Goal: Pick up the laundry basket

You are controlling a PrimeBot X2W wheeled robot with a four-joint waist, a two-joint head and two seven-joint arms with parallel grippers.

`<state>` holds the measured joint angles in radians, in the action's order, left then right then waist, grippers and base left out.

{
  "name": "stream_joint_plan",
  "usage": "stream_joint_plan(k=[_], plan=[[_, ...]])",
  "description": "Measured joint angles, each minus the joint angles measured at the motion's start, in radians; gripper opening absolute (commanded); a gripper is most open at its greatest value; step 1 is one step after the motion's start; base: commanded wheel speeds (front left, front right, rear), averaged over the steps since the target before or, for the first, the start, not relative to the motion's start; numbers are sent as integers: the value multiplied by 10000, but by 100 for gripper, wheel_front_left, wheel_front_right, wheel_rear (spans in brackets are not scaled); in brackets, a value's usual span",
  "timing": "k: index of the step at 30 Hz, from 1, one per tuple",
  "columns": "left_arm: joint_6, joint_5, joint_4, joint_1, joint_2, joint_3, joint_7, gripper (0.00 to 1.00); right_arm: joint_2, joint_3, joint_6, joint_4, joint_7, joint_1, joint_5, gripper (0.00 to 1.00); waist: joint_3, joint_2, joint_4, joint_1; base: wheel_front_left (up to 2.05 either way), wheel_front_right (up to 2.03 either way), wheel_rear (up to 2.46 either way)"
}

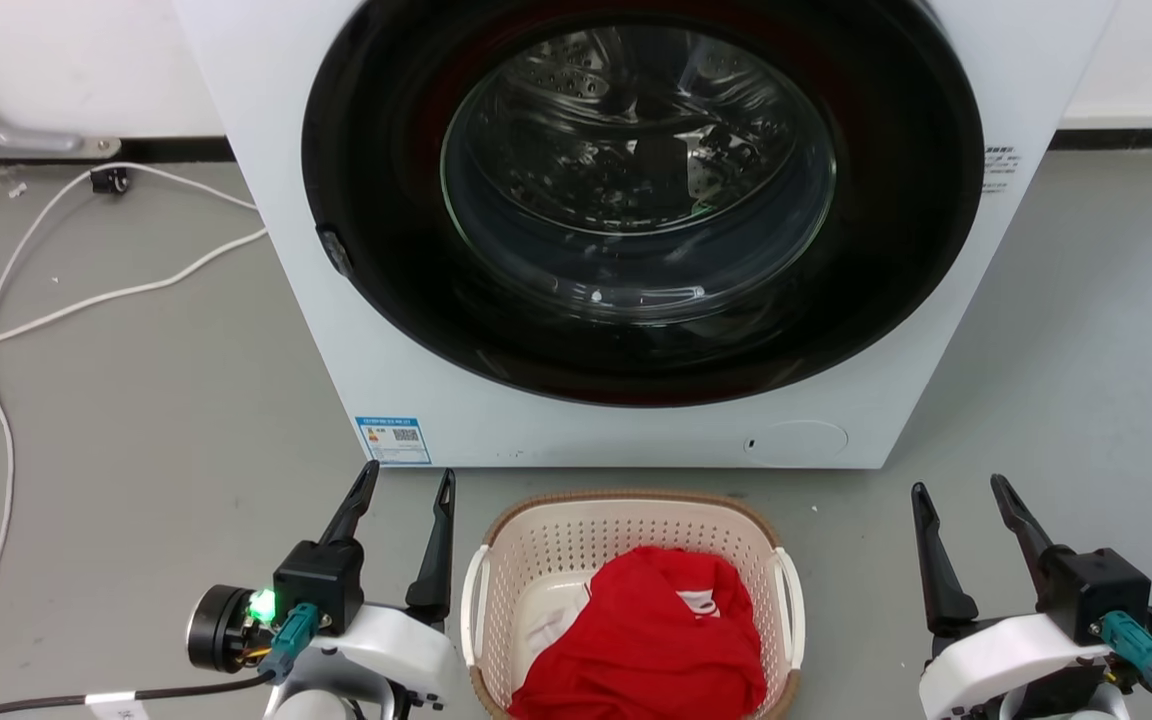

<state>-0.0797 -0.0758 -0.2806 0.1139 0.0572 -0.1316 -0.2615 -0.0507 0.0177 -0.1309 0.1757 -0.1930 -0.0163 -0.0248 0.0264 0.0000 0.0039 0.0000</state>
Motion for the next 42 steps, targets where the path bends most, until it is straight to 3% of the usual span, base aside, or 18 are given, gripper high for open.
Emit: stream_joint_plan(k=[9,19,29,42], plan=[[-174,4,-635,485,-19,-115,-17,100,0,-90,0,224,23,-391,-29,100,923,0,-55,0,0,0,0],[-401,-313,-3143,2285,61,-234,-17,100,-2,-109,0,1244,-121,-1535,-117,100,2832,0,-137,0,0,0,0],[-491,-784,-5605,4519,523,-522,-17,100,2,-282,-2,2972,-481,-2954,-280,100,4882,0,-309,1,0,0,0],[-512,-2313,-7967,6749,1047,-2056,347,100,2,-844,-2,6040,-669,-5263,-456,100,6969,-1,-614,2,0,0,0]])
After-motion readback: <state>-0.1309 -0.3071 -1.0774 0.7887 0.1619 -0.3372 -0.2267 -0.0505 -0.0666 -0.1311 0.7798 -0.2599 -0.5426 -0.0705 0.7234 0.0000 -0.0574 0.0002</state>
